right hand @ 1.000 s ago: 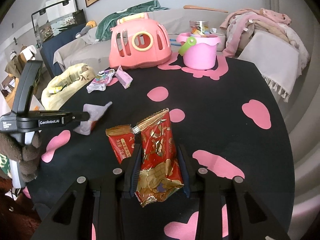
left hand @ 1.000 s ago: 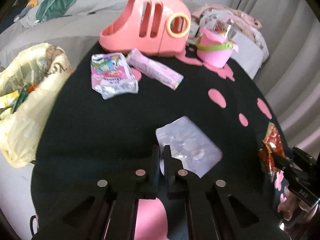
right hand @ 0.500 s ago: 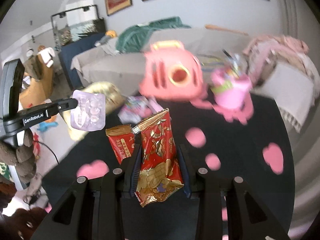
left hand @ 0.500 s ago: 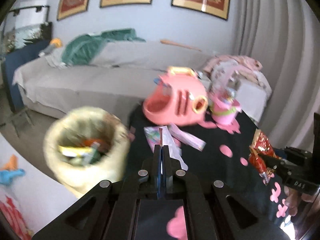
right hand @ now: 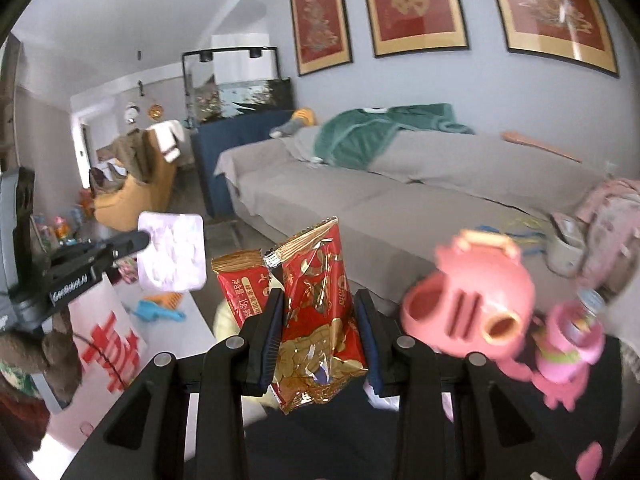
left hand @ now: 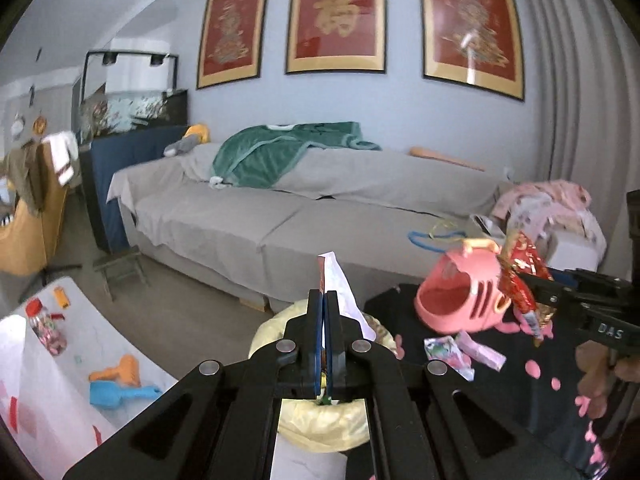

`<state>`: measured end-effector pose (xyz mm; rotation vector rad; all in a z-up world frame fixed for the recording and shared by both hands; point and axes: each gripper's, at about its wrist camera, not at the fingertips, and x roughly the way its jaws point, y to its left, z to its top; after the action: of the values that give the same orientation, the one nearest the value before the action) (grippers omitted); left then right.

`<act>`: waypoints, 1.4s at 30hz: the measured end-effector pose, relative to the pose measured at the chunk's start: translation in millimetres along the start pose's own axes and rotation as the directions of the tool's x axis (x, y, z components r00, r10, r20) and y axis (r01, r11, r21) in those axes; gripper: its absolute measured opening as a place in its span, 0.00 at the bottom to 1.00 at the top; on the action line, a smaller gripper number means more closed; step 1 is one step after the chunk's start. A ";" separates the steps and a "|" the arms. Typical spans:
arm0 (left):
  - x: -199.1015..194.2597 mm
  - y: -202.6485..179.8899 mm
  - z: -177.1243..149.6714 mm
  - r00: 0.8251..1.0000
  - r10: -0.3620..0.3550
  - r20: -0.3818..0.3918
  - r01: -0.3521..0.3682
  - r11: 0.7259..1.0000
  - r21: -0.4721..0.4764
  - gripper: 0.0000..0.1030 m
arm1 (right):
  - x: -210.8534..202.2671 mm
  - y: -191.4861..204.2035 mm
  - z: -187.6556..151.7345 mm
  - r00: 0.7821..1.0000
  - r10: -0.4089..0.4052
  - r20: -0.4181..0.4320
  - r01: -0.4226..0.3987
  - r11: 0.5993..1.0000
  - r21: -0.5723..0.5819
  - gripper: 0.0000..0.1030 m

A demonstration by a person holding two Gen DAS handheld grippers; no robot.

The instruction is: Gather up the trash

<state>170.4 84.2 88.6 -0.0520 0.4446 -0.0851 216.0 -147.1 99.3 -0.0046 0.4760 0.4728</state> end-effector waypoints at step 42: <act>158.2 163.4 -116.7 0.963 -0.148 -0.227 0.004 0.845 -0.534 0.38 | 365.2 66.3 -99.6 0.637 0.046 -0.770 -0.193 0.976 -0.102 0.33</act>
<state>273.8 228.3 -95.5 -0.6146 0.7221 -0.0448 429.1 60.5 -144.0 -0.3668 1.2907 0.6394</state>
